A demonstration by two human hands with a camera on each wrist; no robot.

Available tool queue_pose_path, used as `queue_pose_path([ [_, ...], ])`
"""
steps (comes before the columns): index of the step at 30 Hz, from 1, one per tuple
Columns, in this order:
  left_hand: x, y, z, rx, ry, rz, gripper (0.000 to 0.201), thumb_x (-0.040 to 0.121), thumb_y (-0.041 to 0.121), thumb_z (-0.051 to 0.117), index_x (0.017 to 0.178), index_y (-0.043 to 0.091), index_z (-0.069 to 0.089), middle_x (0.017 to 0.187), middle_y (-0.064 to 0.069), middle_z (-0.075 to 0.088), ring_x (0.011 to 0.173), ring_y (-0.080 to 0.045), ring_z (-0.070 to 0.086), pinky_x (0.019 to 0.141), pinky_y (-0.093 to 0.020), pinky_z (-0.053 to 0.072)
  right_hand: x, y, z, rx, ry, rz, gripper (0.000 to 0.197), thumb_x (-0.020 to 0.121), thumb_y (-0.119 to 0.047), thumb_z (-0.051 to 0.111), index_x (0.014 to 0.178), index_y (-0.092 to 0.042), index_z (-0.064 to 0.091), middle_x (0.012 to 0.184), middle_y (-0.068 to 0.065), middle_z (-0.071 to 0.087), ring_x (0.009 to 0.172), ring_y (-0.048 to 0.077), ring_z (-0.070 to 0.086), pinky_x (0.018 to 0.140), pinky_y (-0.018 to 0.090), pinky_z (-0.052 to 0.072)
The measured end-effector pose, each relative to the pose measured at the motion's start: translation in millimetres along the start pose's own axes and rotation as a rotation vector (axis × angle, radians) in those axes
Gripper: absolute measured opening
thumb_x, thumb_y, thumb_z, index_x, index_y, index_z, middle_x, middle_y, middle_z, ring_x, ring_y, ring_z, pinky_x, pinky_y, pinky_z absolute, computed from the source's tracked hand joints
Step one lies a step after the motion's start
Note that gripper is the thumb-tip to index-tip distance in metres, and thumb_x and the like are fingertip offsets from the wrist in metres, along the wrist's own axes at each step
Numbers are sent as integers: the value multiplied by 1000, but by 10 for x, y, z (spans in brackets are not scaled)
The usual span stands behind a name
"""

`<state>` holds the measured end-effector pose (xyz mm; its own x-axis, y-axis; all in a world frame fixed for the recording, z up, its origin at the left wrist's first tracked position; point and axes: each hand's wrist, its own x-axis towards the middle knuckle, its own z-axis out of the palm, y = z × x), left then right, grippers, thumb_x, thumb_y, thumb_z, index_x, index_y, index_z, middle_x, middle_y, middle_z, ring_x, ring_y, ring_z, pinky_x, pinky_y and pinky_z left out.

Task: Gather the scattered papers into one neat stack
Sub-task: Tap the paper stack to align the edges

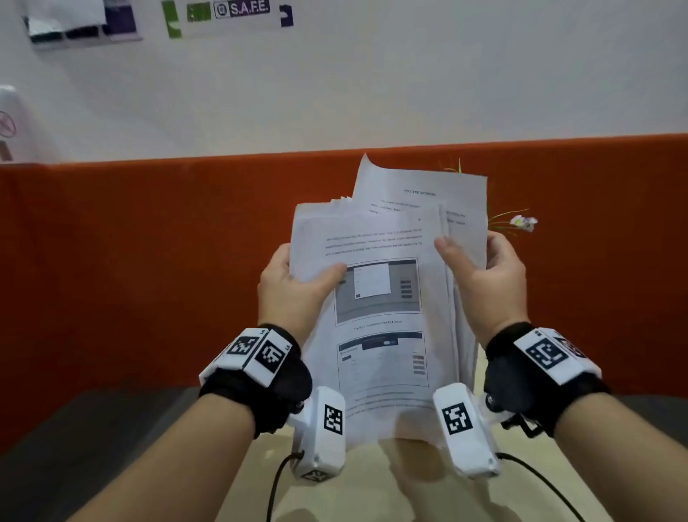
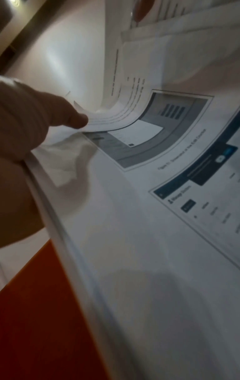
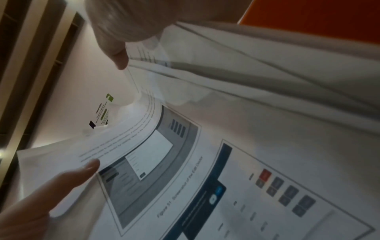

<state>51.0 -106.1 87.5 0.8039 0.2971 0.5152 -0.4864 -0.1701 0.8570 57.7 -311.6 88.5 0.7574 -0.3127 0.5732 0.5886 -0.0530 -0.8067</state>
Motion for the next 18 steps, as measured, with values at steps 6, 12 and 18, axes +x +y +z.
queue_pose_path([
  [6, -35, 8, -217, -182, -229, -216, 27, 81, 9, 69, 107, 16, 68, 108, -8, 75, 96, -23, 73, 87, -40, 57, -26, 152, -147, 76, -122, 136, 31, 82, -39, 66, 111, -29, 64, 104, -14, 72, 88, -6, 69, 73, 18, 51],
  [12, 33, -87, -379, -334, -337, -278, 49, 72, 8, 66, 121, 6, 62, 120, -14, 70, 111, -29, 66, 98, -43, 51, -48, 330, -182, 191, -198, 326, 97, 44, -69, 77, 127, -24, 60, 116, -1, 73, 106, 24, 70, 94, 45, 52],
  [18, 89, -120, -375, -311, -395, -265, 43, 69, 6, 68, 112, 12, 67, 108, -8, 76, 97, -23, 72, 87, -36, 58, -38, 306, -50, 184, -205, 270, 79, 51, -61, 78, 119, -24, 65, 108, 1, 76, 99, 23, 72, 88, 40, 55],
])
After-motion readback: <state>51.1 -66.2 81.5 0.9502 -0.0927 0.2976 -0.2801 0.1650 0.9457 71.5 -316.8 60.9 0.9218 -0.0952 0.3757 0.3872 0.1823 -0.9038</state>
